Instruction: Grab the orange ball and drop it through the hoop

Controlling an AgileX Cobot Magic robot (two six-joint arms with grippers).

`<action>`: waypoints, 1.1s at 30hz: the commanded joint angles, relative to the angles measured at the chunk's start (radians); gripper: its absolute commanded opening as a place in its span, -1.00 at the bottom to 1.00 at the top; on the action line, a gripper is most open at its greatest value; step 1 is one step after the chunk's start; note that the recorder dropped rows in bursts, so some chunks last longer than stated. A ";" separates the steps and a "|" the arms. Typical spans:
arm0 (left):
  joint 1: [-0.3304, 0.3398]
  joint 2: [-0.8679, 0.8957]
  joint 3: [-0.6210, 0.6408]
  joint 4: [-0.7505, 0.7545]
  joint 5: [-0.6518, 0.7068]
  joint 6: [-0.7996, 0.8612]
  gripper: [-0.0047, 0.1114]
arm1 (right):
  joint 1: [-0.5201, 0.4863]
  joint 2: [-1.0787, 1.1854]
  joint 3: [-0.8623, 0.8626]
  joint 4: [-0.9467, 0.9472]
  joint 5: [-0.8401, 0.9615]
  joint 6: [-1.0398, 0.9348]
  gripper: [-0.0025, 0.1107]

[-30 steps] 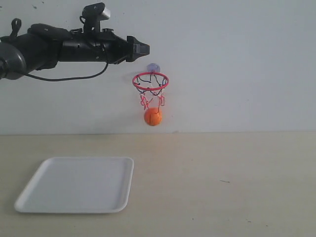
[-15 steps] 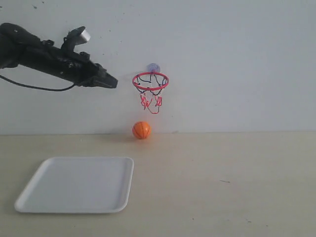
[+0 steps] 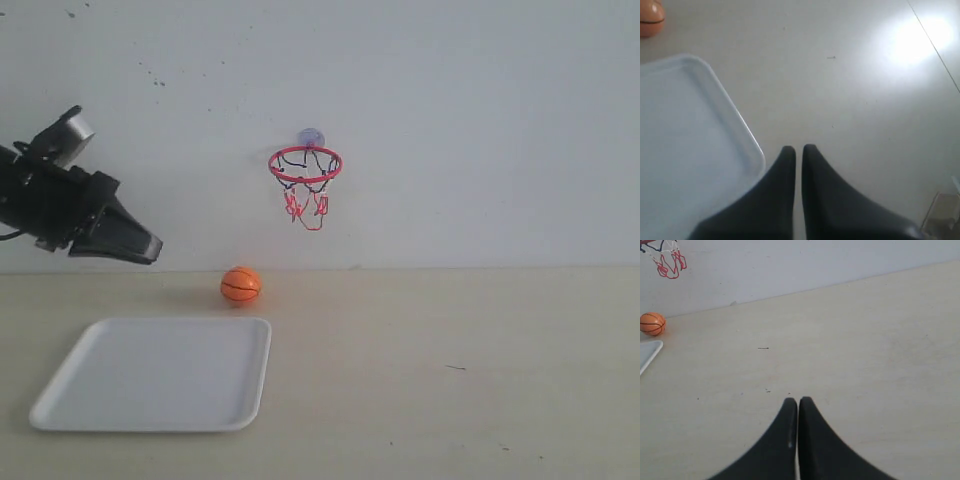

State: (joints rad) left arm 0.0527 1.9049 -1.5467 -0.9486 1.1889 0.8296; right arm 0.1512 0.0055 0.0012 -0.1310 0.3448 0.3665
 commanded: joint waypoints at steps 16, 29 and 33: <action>0.018 -0.983 1.070 -0.476 -0.027 0.242 -0.85 | -0.003 -0.005 -0.001 -0.008 -0.010 -0.008 -0.96; 0.016 -1.106 1.074 -0.483 0.032 0.181 -0.85 | -0.003 -0.005 -0.001 -0.008 -0.010 -0.008 -0.96; 0.016 -1.281 1.074 -0.486 -0.085 0.189 -0.85 | -0.003 -0.005 -0.001 -0.008 -0.010 -0.008 -0.96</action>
State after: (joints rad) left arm 0.0706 0.6902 -0.4762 -1.4223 1.1596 1.0192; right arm 0.1512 0.0055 0.0012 -0.1310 0.3448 0.3665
